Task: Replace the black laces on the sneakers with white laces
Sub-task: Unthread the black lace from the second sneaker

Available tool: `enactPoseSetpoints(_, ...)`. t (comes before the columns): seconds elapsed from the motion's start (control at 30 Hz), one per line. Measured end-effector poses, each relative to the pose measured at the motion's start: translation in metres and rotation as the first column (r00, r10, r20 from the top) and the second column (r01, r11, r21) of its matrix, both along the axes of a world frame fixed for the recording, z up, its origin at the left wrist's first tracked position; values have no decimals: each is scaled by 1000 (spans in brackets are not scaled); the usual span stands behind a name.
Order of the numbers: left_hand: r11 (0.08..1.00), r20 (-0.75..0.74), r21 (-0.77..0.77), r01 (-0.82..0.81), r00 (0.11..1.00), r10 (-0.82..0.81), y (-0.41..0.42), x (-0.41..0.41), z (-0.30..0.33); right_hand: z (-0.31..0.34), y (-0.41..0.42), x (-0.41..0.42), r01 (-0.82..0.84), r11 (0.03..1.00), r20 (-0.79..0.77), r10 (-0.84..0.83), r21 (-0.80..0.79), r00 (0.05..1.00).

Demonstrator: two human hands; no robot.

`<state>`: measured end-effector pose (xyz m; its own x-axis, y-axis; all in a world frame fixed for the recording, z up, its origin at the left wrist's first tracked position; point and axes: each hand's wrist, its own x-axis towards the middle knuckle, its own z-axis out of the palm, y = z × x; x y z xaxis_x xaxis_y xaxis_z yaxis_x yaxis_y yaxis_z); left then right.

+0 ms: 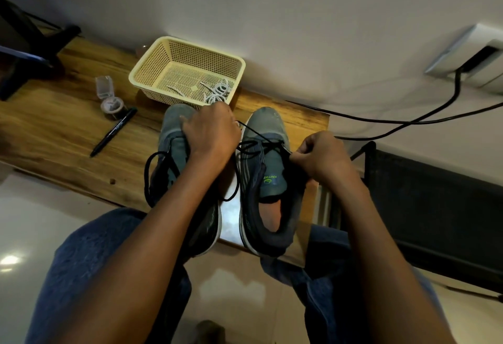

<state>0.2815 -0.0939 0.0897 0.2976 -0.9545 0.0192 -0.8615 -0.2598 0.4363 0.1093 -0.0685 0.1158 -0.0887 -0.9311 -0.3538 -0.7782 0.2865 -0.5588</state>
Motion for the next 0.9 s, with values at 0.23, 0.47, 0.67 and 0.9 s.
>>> enactPoseSetpoints(0.23,988,70,1,153,986,-153,3,-8,-3,-1,-1,-1,-9,1000,-10,9,14,1000)
enactPoseSetpoints(0.47,890,50,100,446,891,-452,17,-33,-1,-1,-1,3,-26,999,-23,27,18,999)
enactPoseSetpoints(0.67,950,43,-36,309,950,-308,14,-32,-1,-1,-1,2,-18,1000,-36,18,11,999)
enactPoseSetpoints(0.9,998,36,-58,-2,999,4,3,22,25,-4,1,-6,-30,1000,-94,28,-10,995)
